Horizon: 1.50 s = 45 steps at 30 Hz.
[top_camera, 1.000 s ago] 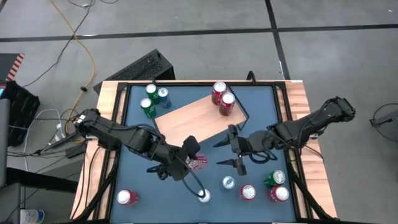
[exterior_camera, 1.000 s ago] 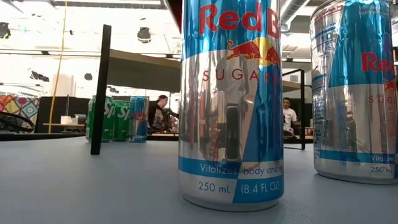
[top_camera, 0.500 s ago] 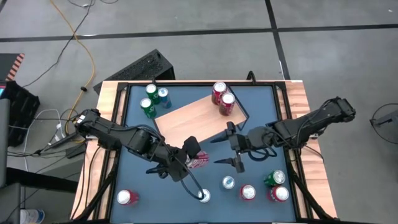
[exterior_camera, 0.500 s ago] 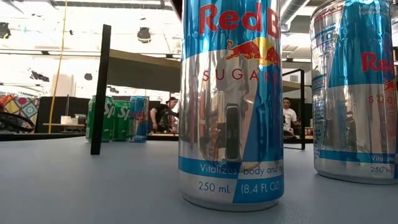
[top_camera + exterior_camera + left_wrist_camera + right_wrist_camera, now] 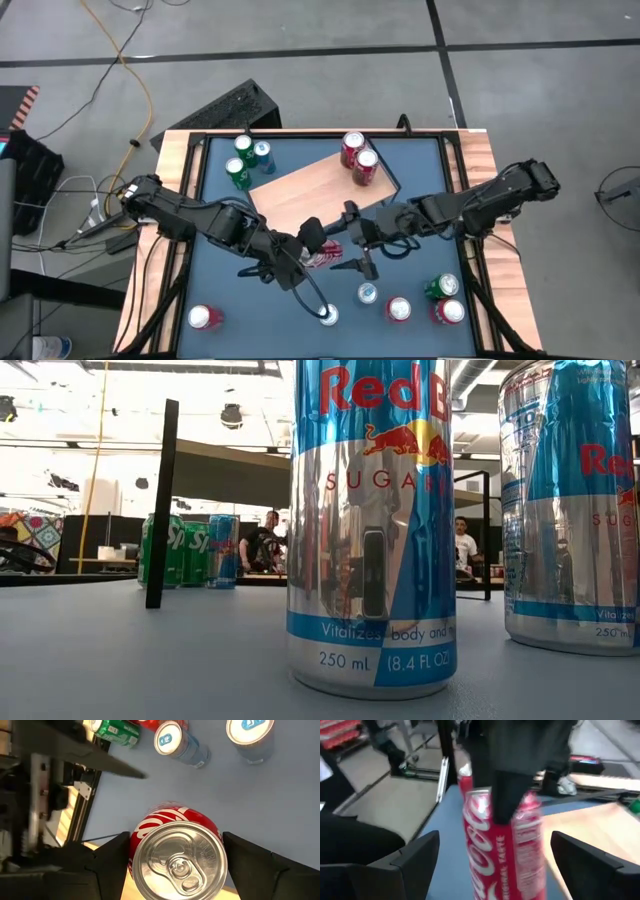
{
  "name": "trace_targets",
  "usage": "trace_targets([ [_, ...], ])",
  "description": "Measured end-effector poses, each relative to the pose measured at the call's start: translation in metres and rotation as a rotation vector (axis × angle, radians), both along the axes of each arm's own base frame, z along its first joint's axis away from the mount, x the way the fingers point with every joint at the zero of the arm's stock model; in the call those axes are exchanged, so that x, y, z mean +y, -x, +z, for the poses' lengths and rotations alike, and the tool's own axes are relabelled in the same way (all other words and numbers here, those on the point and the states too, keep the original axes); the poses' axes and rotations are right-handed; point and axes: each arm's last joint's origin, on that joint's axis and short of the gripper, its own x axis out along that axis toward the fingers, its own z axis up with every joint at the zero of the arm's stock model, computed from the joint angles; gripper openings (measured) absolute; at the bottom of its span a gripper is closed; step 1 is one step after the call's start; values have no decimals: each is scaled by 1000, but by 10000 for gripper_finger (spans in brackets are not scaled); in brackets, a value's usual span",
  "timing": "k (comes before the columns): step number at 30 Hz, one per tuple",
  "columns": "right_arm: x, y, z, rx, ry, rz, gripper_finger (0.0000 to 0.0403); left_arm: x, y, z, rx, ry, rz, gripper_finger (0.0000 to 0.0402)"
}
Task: Place canned beverage on shelf
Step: Put the red white soda can on the shelf aligned with the other red white soda cans
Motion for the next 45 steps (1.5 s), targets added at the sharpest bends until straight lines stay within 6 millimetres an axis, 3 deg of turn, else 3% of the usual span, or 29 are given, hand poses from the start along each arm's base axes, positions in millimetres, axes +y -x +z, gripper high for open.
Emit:
trace_targets([
  [10,5,-28,-6,176,65,27,366,0,0,0,-1,-5,-11,267],
  [19,4,-38,-8,190,75,54,359,0,0,-1,7,5,-18,267],
  [30,2,-38,-9,196,72,70,257,0,-1,0,-1,17,-19,267],
  [36,3,-38,-7,183,83,94,243,-2,-3,3,-43,49,23,267],
  [42,3,-37,-6,174,106,95,243,-10,-1,7,-138,30,182,365],
  [45,0,-38,-6,171,106,88,243,-17,2,8,-171,0,224,390],
])
